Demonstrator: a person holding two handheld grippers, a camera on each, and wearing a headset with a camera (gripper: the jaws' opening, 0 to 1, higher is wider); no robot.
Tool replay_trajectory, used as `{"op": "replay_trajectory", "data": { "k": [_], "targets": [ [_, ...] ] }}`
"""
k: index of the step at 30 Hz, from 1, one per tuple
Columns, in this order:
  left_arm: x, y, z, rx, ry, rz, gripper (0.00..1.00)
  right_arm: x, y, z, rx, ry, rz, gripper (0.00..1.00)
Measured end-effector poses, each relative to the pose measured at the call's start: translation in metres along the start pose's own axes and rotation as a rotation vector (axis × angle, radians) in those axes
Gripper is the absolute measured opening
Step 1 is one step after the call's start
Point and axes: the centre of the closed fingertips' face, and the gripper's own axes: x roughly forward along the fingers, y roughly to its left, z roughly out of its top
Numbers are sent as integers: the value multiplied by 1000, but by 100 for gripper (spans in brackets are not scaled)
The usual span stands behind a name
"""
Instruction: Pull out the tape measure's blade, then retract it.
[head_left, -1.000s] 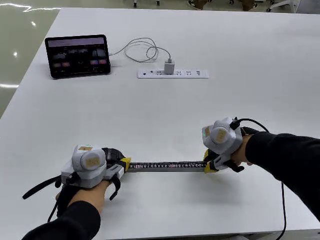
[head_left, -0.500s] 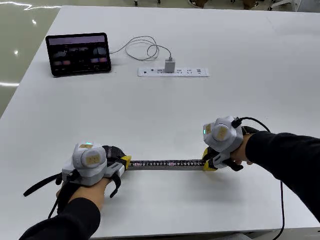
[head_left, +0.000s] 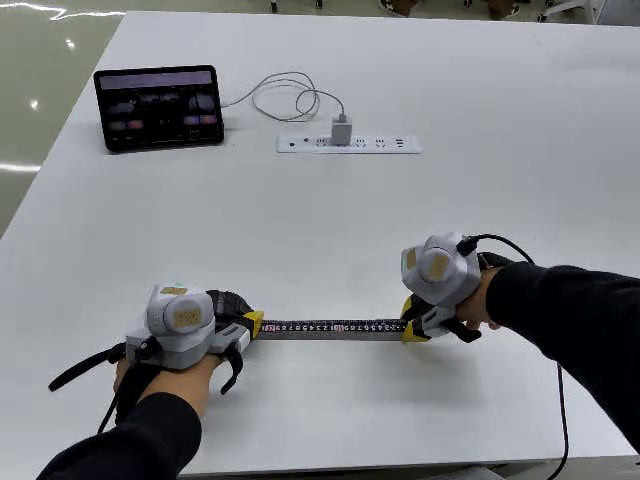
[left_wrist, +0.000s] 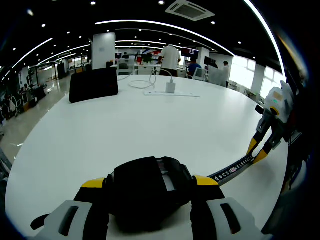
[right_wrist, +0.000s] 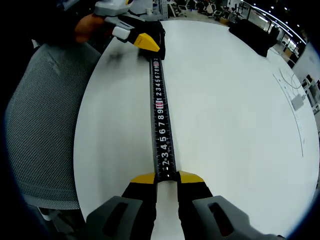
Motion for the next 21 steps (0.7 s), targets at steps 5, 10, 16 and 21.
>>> {"op": "replay_trajectory", "data": {
  "k": [5,10,16,21],
  "targets": [
    [0,0,0,-2,2,-2,62,1,0,2,2,-3,-1,11],
    [0,-1,0,-4,1,-2,62,2,0,5,4,-8,-2,11],
    [0,-1,-1,-5,4,-1,62,3,0,6,1,-9,-2,11],
    [0,-1,-1,-6,4,-1,62,4,0,8,-3,-7,-4,11]
  ]
}}
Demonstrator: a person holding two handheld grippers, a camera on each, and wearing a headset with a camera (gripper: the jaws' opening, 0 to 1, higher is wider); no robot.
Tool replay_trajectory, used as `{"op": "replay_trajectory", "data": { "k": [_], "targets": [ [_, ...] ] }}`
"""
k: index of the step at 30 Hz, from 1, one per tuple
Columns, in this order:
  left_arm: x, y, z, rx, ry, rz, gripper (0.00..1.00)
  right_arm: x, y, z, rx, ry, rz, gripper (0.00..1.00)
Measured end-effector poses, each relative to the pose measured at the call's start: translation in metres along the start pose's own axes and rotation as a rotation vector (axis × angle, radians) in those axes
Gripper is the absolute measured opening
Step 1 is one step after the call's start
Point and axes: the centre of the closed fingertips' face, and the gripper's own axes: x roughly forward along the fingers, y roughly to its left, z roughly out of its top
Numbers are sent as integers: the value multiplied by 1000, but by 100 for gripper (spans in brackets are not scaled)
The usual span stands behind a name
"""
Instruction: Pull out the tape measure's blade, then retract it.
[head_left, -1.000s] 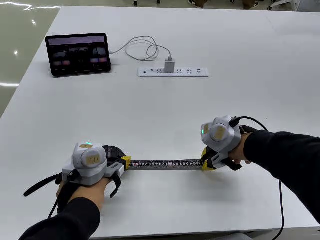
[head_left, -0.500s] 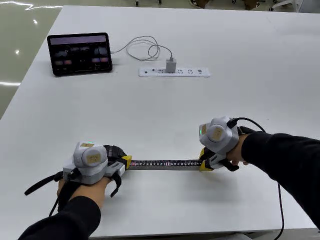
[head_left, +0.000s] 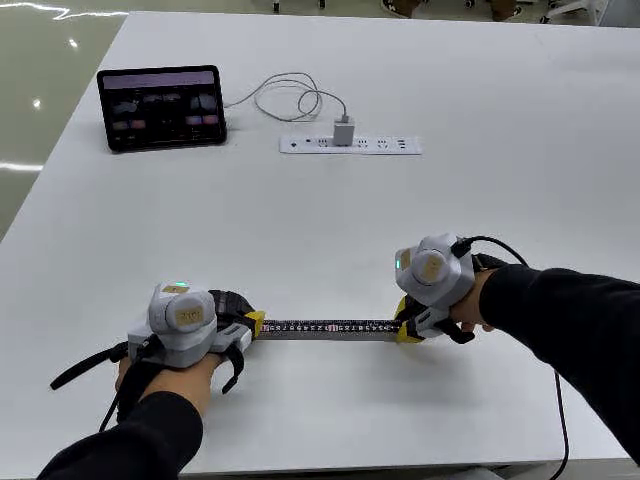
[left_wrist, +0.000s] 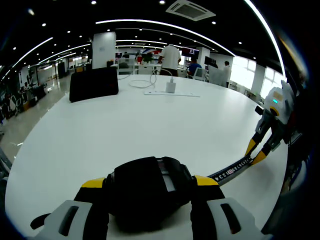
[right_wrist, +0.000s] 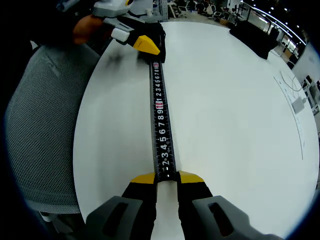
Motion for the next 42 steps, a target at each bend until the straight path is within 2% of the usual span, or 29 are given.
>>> {"op": "replay_trajectory", "data": {
  "k": [26,42],
  "targets": [
    [1,0,0,-1,-2,-3,62,5,1,10,-11,-22,0,11],
    [1,0,0,-6,-1,-5,62,10,2,18,-19,-17,-2,11]
  ]
}}
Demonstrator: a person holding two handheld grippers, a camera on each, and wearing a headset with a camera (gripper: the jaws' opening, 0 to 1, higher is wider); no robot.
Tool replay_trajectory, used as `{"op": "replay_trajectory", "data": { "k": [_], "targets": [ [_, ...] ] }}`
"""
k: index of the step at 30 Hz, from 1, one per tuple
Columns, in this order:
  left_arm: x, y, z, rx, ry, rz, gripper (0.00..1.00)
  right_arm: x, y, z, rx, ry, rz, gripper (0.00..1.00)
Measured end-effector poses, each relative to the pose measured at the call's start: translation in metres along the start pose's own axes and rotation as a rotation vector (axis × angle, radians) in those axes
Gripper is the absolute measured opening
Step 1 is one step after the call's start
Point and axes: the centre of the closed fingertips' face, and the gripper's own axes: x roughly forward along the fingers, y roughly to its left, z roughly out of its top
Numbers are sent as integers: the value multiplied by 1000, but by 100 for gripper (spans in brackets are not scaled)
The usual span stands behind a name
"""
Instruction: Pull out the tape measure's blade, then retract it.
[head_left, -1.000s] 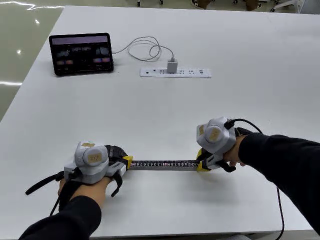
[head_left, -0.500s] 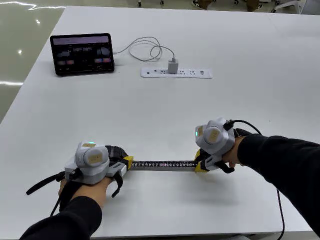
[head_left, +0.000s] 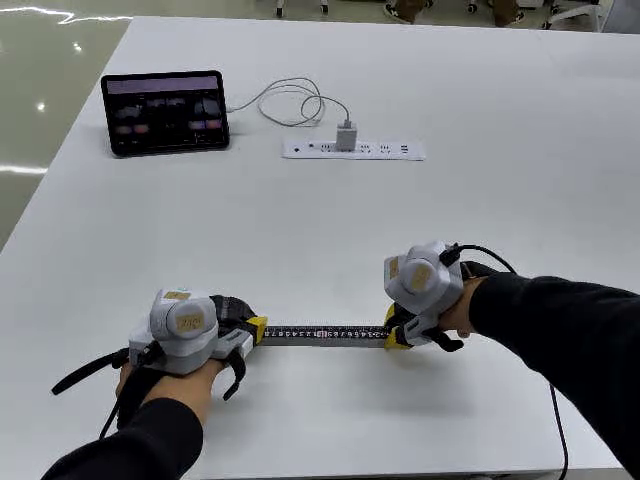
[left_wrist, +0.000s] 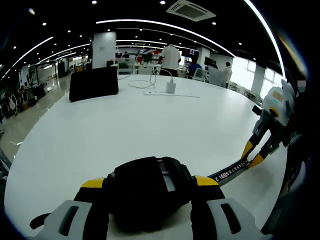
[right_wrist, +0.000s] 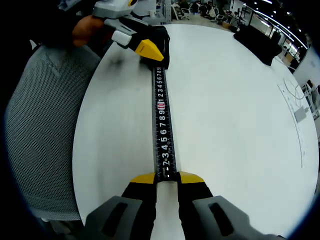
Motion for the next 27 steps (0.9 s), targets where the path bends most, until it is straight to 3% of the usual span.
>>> {"op": "replay_trajectory", "data": {
  "k": [27],
  "targets": [
    [0,0,0,-4,4,2,62,6,2,20,13,-27,6,11]
  ]
}}
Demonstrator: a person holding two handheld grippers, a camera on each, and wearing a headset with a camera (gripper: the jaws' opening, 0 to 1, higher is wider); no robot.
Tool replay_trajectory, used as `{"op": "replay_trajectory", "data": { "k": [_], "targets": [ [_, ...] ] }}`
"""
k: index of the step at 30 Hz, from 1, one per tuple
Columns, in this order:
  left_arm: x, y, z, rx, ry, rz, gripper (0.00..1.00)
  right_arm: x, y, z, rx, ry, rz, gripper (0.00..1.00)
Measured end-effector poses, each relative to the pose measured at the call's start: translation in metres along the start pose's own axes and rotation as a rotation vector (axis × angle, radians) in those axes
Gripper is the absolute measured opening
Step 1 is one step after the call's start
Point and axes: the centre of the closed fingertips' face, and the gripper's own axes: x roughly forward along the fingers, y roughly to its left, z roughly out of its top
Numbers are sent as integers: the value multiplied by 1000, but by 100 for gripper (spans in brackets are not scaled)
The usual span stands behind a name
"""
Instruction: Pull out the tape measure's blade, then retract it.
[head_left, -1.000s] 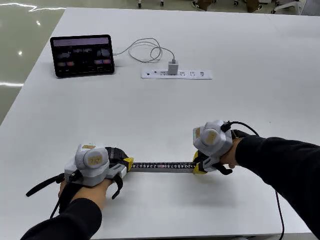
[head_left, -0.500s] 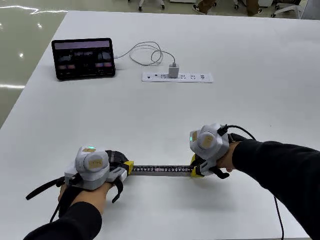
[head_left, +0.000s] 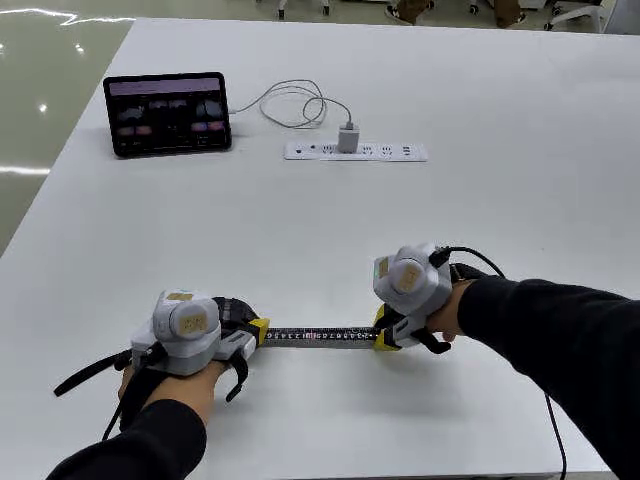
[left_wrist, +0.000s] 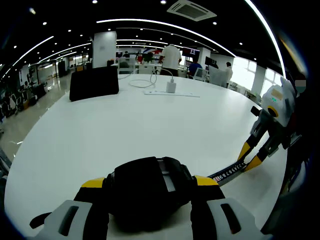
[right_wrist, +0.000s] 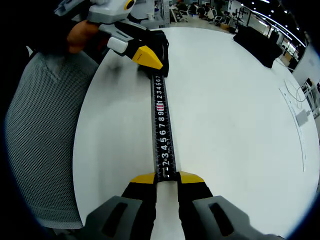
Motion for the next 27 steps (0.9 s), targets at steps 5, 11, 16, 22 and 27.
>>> {"op": "replay_trajectory", "data": {
  "k": [5,11,16,22,27],
  "targets": [
    [0,0,0,-2,-2,3,62,1,-1,2,-10,-9,0,11],
    [0,0,0,-4,-2,5,62,3,-1,6,-8,-16,-3,11],
    [0,0,0,-5,-2,7,62,4,-1,8,-9,-20,-2,11],
    [0,1,0,-6,-2,7,62,6,-1,11,-13,-22,-2,11],
    [0,1,0,-7,-2,7,62,7,-1,13,-13,-24,1,11]
  ]
}}
